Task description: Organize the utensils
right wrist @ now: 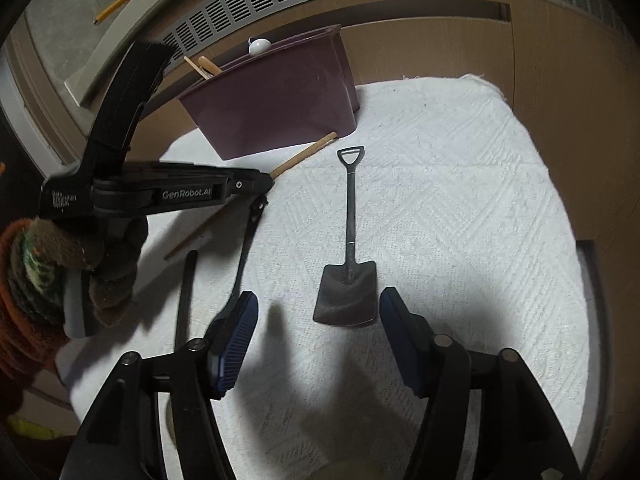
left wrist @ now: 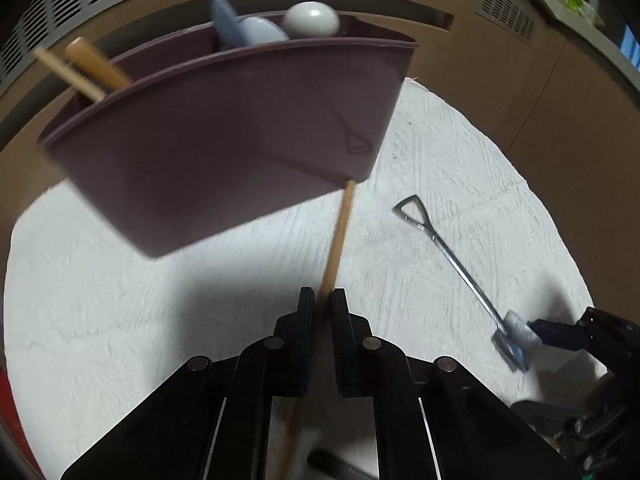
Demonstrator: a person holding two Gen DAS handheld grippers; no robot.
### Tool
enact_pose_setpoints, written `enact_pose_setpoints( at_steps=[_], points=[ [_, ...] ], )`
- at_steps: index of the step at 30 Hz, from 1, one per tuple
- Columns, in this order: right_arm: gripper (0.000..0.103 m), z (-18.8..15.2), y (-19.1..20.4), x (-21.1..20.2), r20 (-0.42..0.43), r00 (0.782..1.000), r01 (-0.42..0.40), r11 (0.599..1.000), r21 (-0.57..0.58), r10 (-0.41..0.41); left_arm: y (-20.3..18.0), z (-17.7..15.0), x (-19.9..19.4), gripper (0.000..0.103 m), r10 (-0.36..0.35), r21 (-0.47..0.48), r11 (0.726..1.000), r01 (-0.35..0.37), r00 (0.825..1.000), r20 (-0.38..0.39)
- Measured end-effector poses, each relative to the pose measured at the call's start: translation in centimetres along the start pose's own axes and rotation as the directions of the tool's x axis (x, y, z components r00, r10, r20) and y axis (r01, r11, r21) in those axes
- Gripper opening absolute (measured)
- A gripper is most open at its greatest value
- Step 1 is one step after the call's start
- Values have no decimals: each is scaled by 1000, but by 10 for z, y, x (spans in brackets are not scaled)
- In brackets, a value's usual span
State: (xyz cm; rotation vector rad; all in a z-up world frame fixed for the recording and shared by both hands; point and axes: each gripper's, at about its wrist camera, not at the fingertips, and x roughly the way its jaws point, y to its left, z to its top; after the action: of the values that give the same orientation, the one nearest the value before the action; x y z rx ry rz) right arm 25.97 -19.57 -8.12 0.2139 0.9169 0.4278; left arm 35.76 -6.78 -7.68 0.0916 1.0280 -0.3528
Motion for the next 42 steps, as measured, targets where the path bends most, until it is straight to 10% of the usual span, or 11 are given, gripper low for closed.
enact_pose_setpoints(
  at_steps=[6,16,23,28,30,35,42],
  points=[
    [66,-1,16,3,-26,999,43,995,-87,-46,35,-59,-40,6,5,-165,986,-3,1000,12],
    [30,5,36,9,52,939,345,923,-170,-341,51,-115,-71,7,-11,-283,959,20,999,32],
    [29,31,67,-51,253,925,335,924,-187,-284,53,-97,-62,8,-29,-241,970,27,1000,-2],
    [26,42,75,-62,294,920,319,929,-185,-257,47,-90,-59,27,-85,-222,972,79,996,-18],
    [11,43,78,-62,294,922,314,932,-179,-254,45,-89,-58,28,-85,-222,972,81,996,-7],
    [10,47,80,-59,302,925,291,942,-166,-232,49,-80,-51,6,-28,-258,966,36,999,34],
    [15,40,73,-59,238,940,294,935,-198,-245,61,-87,-62,6,-67,-360,928,97,993,96]
  ],
)
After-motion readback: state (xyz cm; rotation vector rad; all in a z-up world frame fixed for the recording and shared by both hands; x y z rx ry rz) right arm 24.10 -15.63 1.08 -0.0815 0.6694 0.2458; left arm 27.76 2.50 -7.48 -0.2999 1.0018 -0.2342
